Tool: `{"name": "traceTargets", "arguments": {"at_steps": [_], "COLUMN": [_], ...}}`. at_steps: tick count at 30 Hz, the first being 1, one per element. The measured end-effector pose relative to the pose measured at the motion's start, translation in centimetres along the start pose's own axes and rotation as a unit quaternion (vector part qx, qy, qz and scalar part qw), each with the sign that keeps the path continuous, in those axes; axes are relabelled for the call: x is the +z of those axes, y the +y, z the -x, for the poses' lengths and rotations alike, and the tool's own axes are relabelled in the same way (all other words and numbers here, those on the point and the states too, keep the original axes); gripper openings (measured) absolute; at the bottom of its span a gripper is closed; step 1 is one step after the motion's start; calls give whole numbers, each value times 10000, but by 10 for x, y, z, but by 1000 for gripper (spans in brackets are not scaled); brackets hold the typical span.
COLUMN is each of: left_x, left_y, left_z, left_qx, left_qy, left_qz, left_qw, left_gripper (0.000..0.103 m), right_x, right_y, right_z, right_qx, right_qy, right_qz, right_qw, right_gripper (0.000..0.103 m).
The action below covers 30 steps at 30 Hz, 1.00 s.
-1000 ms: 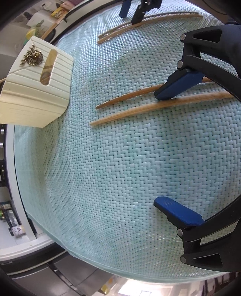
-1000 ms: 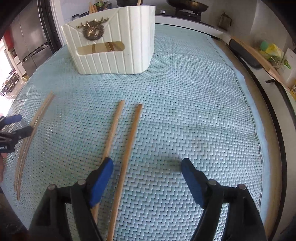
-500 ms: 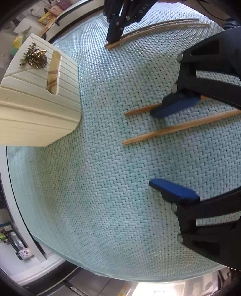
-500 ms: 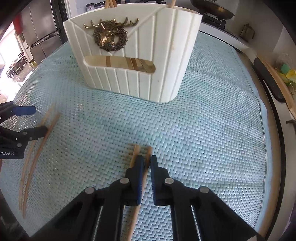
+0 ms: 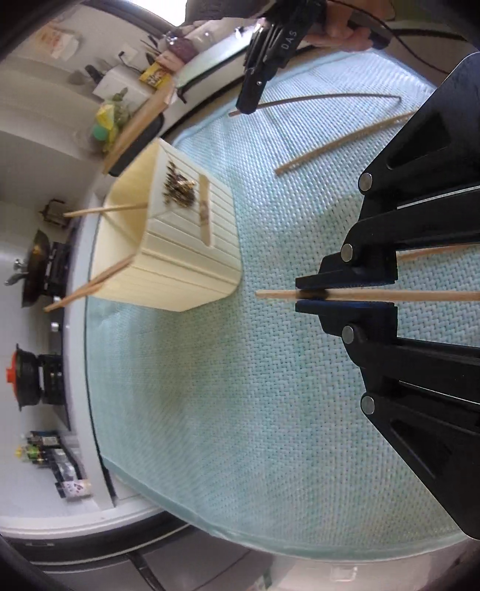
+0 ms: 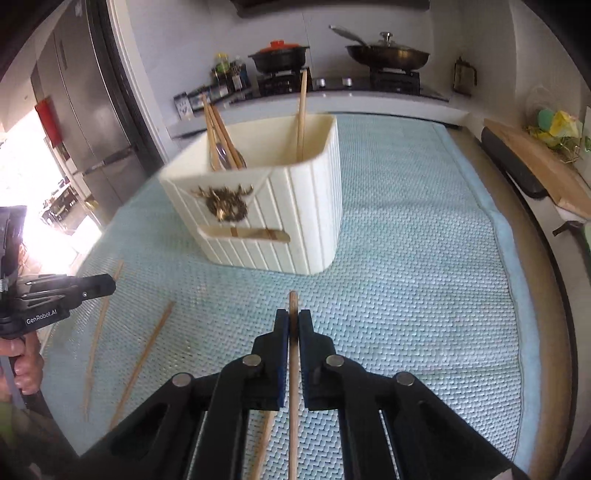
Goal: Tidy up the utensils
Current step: 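Carry both held chopsticks up toward the holder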
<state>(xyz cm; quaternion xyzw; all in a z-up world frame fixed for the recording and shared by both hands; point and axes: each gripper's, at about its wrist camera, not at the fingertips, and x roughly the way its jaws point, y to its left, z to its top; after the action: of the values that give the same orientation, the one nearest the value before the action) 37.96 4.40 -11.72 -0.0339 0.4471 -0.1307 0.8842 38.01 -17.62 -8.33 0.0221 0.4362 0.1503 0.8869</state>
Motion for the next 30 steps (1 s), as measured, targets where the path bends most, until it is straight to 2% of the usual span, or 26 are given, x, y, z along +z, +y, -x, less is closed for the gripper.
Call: {"name": "traceTargets", "arguments": {"at_steps": [6,12,17,30], "left_x": [6,-7,-16,-20], "left_y": [-11,-13,-16,-16], "left_z": [66,112,136,163], "left_qx": [-200,-264,-294,-365], "left_qy": [-758,-1271,-1606,-1979], "left_qz": [-146,-239,-209,-148], "left_qw": [9968,9912,9864,9794], "left_gripper": [4,4,4,3], "right_x": [2,-5,-16,-13], "right_y": [11,19,35,48], "right_z": [76,127,152,175], "right_qx": [233,243,159,96], "right_qy": [-927,-1532,-1799,-2117], "right_qz": [85,287,536,687], "right_qw": [9954,9875,9821,9749], "right_gripper": [5,5,5,5]}}
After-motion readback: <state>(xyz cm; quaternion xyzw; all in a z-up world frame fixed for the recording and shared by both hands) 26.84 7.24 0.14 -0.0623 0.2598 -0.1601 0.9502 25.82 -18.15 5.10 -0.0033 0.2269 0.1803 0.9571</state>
